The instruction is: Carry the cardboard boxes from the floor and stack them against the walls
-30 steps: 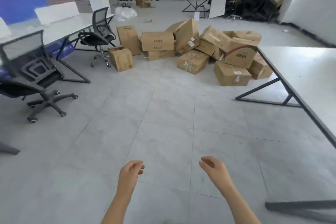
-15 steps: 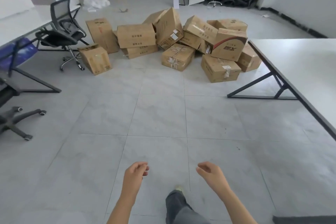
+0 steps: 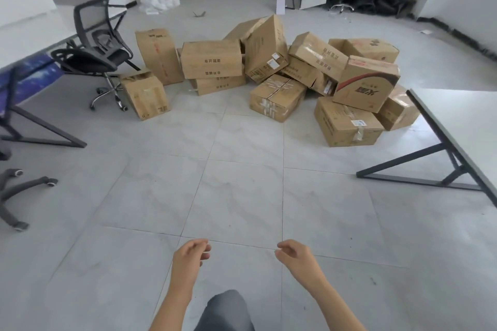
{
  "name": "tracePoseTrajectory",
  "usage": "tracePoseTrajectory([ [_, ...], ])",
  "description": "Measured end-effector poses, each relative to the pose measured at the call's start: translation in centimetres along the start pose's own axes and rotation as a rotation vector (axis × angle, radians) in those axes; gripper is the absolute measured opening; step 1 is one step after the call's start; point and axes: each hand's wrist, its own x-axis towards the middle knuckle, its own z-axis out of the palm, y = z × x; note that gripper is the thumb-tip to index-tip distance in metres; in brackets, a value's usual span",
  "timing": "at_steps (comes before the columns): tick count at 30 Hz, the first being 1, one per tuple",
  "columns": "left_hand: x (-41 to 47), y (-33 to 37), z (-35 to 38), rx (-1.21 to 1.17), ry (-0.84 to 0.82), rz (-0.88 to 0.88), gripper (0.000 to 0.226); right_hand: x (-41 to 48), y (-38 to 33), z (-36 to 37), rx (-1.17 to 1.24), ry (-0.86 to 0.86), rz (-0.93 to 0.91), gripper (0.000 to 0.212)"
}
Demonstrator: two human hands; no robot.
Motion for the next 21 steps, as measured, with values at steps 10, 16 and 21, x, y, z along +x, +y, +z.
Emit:
tracePoseTrajectory([
  [10, 18.7, 12.3, 9.7, -0.008, -0.035, 0.044, 0.017, 19.0, -8.3, -8.1, 0.054, 0.128, 0.022, 0.010],
  [16, 27.3, 19.8, 16.7, 0.028, -0.119, 0.091, 0.016, 27.5, -12.0, -13.5, 0.143, 0.234, 0.059, 0.012],
  [21, 32.1, 20.7, 23.5, 0.105, -0.213, 0.013, 0.017, 32.8, -10.9, -16.7, 0.163, 0.245, 0.149, 0.012],
])
